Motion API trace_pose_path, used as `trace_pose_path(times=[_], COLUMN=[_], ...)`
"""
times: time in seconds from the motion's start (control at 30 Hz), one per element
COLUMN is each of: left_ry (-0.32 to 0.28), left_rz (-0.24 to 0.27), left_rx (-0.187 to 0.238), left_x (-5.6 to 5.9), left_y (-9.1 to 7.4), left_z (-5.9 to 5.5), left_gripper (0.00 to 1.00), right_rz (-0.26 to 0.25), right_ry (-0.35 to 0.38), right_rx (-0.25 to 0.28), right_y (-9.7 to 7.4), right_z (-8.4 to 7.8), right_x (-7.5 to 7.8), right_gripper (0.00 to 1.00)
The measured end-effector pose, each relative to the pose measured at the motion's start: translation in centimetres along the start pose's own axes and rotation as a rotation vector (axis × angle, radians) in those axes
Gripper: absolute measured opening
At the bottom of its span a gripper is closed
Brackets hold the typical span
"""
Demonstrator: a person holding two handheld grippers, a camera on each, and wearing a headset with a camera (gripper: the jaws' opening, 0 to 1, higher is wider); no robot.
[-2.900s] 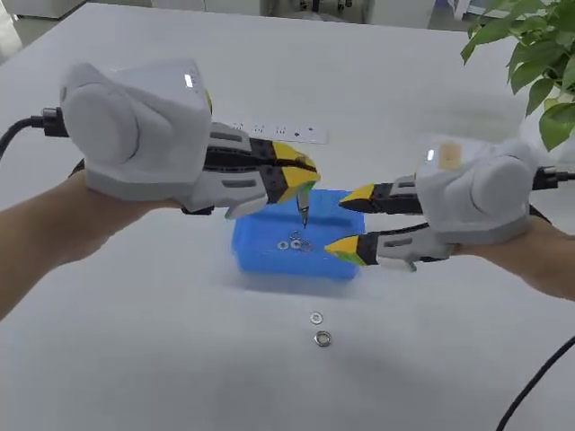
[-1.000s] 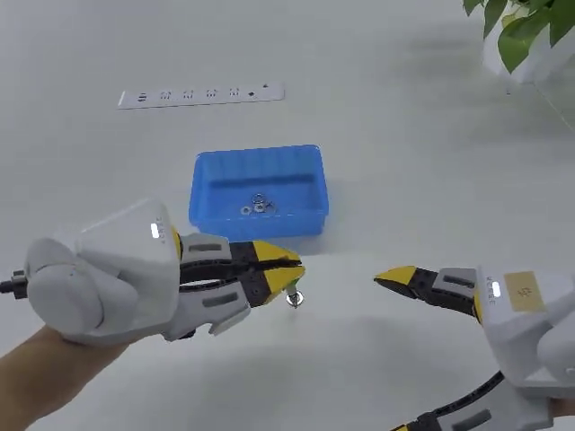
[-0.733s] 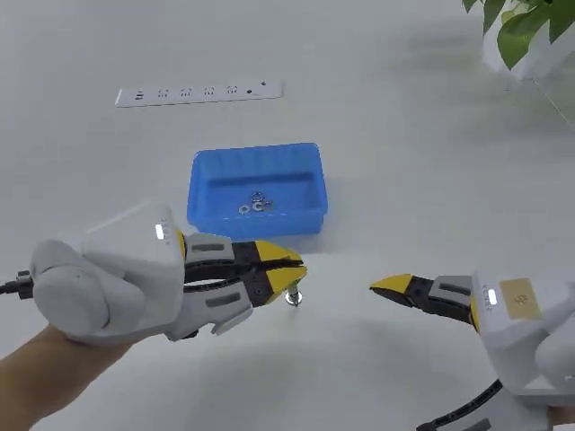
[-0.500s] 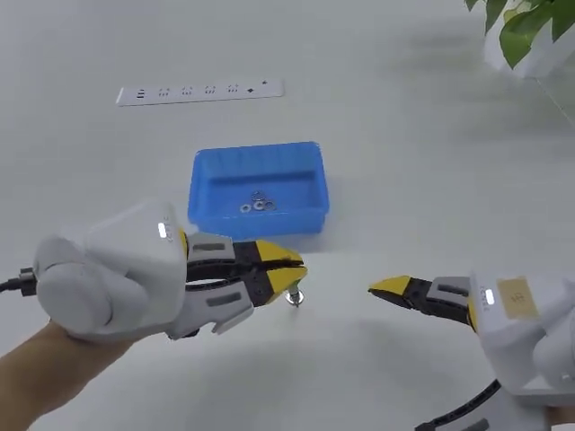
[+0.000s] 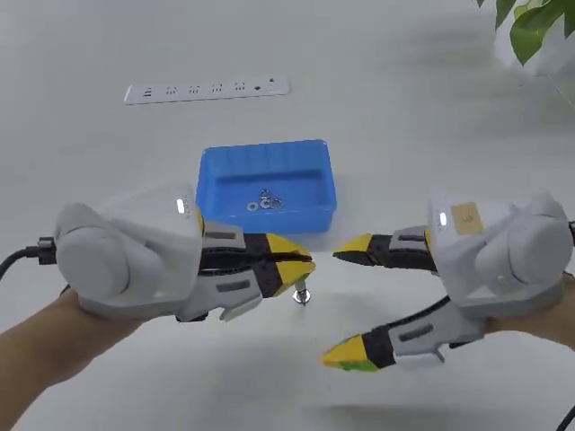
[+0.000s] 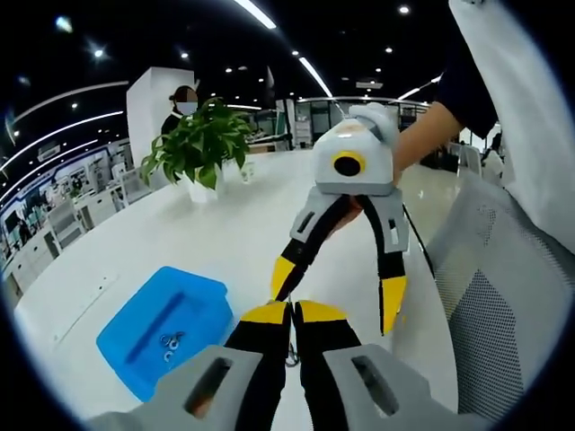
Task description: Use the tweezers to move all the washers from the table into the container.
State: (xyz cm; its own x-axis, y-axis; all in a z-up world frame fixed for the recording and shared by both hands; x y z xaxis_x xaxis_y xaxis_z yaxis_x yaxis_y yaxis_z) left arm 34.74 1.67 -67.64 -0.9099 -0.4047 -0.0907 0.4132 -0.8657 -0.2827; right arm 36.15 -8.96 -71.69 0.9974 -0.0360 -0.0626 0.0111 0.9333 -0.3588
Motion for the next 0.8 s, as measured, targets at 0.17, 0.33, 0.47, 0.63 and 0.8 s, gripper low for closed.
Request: trace_pose_path(times=[0.17,0.33,0.47,0.63,0.8], left_ry=[-0.005,-0.014,-0.017,-0.011,-0.012], left_rz=[-0.011,-0.017,-0.027,-0.032,-0.028], left_rx=[-0.001,0.005,0.010,0.006,0.002], left_x=[0.1,0.0,0.1,0.2,-0.1], left_y=[0.0,0.2,0.5,0.6,0.5], left_z=[0.0,-0.2,-0.1,0.0,0.0], left_gripper=[0.06,0.06,0.06,0.06,0.06], right_rz=[0.036,0.083,0.115,0.144,0.162], right_ry=[-0.008,-0.011,-0.019,-0.035,-0.057], right_rx=[-0.021,-0.034,-0.051,-0.064,-0.074], right_y=[1.0,2.0,2.7,3.2,3.5], right_z=[-0.2,-0.3,-0.4,-0.5,-0.5], right_x=[0.8,1.1,1.4,1.6,1.8], right_gripper=[0.57,0.45,0.36,0.27,0.15])
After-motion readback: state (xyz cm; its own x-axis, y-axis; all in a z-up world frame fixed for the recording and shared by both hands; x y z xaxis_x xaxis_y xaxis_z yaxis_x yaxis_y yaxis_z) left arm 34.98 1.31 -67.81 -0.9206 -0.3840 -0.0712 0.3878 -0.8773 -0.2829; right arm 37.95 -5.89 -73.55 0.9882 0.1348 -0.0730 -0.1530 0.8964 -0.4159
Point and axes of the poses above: the centre of the closed fingertips' face, and the gripper's own axes: y roughly forward along the fingers, x roughly to its right, z roughly out of its top, the point moved 7 cm from there along -y, roughly backward along the fingers, and after that the axes turned 9 degrees about x, right-handed, at the moved point
